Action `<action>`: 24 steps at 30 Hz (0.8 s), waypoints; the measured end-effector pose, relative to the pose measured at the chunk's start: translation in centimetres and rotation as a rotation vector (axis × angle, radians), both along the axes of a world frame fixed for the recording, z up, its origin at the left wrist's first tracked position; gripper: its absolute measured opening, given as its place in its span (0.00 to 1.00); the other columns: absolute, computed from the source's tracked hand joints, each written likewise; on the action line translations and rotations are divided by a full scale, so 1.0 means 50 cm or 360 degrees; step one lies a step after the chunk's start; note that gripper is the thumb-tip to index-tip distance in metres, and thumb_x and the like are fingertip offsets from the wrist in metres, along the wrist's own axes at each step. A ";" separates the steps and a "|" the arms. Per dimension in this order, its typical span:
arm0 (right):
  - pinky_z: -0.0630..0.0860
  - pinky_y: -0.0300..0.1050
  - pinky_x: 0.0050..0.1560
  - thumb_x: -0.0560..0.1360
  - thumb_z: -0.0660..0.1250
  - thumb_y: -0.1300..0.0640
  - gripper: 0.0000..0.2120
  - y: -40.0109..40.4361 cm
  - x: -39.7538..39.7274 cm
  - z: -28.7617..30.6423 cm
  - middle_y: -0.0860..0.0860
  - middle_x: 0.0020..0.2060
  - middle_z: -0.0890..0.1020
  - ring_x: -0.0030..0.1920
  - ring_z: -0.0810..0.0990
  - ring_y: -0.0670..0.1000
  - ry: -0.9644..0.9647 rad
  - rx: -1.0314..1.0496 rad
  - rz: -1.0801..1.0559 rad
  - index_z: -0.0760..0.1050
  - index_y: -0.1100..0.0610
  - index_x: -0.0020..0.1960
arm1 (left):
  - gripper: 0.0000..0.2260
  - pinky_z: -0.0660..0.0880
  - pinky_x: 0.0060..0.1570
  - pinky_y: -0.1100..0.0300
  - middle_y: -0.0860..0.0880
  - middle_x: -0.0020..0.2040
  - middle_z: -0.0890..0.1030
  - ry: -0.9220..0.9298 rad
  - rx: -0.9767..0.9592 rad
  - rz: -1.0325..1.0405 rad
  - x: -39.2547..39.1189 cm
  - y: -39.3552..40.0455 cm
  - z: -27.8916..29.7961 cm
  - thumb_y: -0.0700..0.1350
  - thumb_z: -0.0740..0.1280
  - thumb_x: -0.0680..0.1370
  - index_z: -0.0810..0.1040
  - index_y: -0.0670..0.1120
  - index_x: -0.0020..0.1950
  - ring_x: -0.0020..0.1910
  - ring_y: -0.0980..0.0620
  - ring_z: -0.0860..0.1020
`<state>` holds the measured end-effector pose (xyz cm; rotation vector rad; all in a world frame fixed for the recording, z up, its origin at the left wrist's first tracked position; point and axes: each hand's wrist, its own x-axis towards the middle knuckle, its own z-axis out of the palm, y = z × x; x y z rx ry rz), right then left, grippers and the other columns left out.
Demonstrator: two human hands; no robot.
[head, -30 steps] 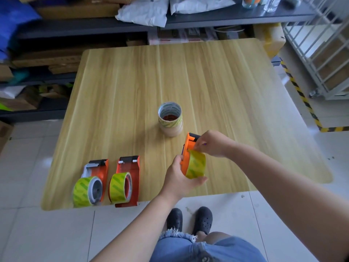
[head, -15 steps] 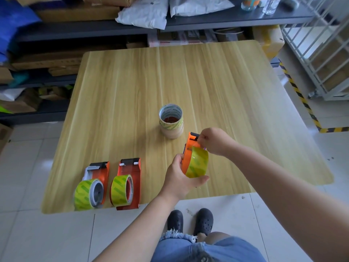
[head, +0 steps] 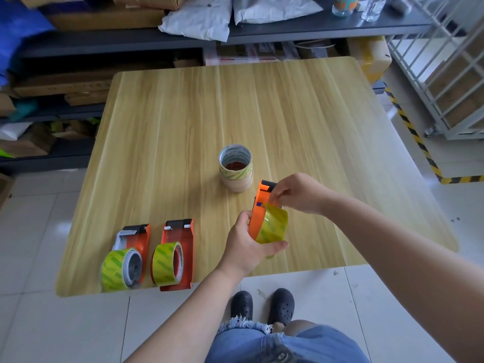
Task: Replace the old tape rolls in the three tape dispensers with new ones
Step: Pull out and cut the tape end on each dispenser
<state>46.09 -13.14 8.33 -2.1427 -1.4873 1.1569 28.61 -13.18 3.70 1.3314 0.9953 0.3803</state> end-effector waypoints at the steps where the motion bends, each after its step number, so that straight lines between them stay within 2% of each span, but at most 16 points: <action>1: 0.70 0.29 0.36 0.73 0.68 0.63 0.07 -0.003 0.003 -0.001 0.46 0.34 0.78 0.35 0.74 0.44 0.0008 0.0040 -0.0009 0.83 0.56 0.45 | 0.23 0.75 0.34 0.66 0.51 0.39 0.80 0.0003 0.0011 -0.0009 -0.001 -0.001 0.000 0.39 0.80 0.61 0.70 0.51 0.47 0.35 0.56 0.78; 2: 0.71 0.30 0.37 0.71 0.71 0.62 0.05 -0.006 0.006 -0.002 0.45 0.32 0.78 0.35 0.75 0.44 0.0054 0.0074 -0.0047 0.83 0.55 0.42 | 0.23 0.74 0.34 0.66 0.51 0.39 0.80 0.0004 0.0023 -0.0016 -0.001 -0.002 0.001 0.39 0.80 0.61 0.70 0.51 0.47 0.35 0.56 0.78; 5: 0.73 0.37 0.41 0.67 0.75 0.62 0.10 -0.012 0.015 -0.005 0.44 0.28 0.79 0.35 0.76 0.46 0.0238 0.0100 -0.0212 0.78 0.49 0.33 | 0.24 0.74 0.32 0.66 0.52 0.38 0.79 -0.0015 0.0021 -0.0017 -0.002 -0.004 0.003 0.38 0.80 0.61 0.70 0.51 0.47 0.33 0.59 0.77; 7: 0.72 0.41 0.41 0.67 0.75 0.61 0.11 -0.014 0.014 -0.006 0.48 0.30 0.80 0.34 0.75 0.48 0.0262 0.0087 -0.0301 0.75 0.51 0.35 | 0.23 0.74 0.31 0.66 0.51 0.38 0.79 -0.0036 0.0012 -0.0023 0.000 -0.007 0.004 0.36 0.79 0.61 0.70 0.50 0.47 0.31 0.60 0.77; 11: 0.68 0.40 0.33 0.66 0.73 0.65 0.14 -0.007 0.008 -0.009 0.47 0.28 0.79 0.33 0.73 0.48 0.0229 0.0091 -0.0566 0.69 0.54 0.38 | 0.24 0.75 0.35 0.63 0.52 0.38 0.79 -0.0041 0.0055 -0.0020 0.007 -0.013 0.012 0.40 0.80 0.60 0.71 0.52 0.47 0.33 0.59 0.77; 14: 0.64 0.40 0.30 0.65 0.72 0.67 0.16 0.003 0.017 -0.012 0.53 0.36 0.78 0.34 0.71 0.50 0.0140 0.0087 -0.0747 0.67 0.53 0.34 | 0.26 0.77 0.38 0.60 0.53 0.39 0.80 -0.0042 0.0081 0.0009 0.015 -0.015 0.021 0.47 0.79 0.55 0.71 0.52 0.47 0.35 0.58 0.78; 16: 0.62 0.40 0.28 0.65 0.72 0.66 0.17 0.008 0.024 -0.009 0.52 0.37 0.75 0.34 0.69 0.50 0.0031 0.0081 -0.0754 0.65 0.53 0.33 | 0.27 0.78 0.39 0.60 0.53 0.40 0.80 -0.0044 0.0073 0.0016 0.019 -0.017 0.028 0.51 0.78 0.53 0.71 0.53 0.47 0.36 0.57 0.79; 19: 0.63 0.39 0.28 0.65 0.73 0.65 0.16 0.018 0.023 -0.001 0.49 0.34 0.71 0.34 0.68 0.50 -0.0104 0.0051 -0.0675 0.65 0.53 0.33 | 0.27 0.77 0.38 0.63 0.53 0.41 0.80 -0.0031 0.0076 0.0031 0.022 -0.020 0.035 0.51 0.78 0.53 0.70 0.54 0.47 0.36 0.57 0.79; 21: 0.64 0.39 0.28 0.65 0.72 0.65 0.16 0.026 0.023 0.001 0.48 0.33 0.69 0.33 0.67 0.48 -0.0176 0.0062 -0.0675 0.65 0.53 0.32 | 0.27 0.77 0.39 0.62 0.52 0.41 0.80 0.0005 0.0111 -0.0015 0.021 -0.022 0.037 0.52 0.78 0.53 0.71 0.54 0.48 0.38 0.54 0.79; 24: 0.63 0.39 0.27 0.66 0.71 0.64 0.17 0.035 0.031 0.008 0.48 0.31 0.69 0.32 0.67 0.49 -0.0282 -0.0063 -0.0616 0.64 0.54 0.31 | 0.25 0.74 0.34 0.68 0.52 0.40 0.79 0.0023 0.0132 -0.0096 0.019 -0.031 0.040 0.46 0.80 0.59 0.70 0.53 0.49 0.37 0.55 0.78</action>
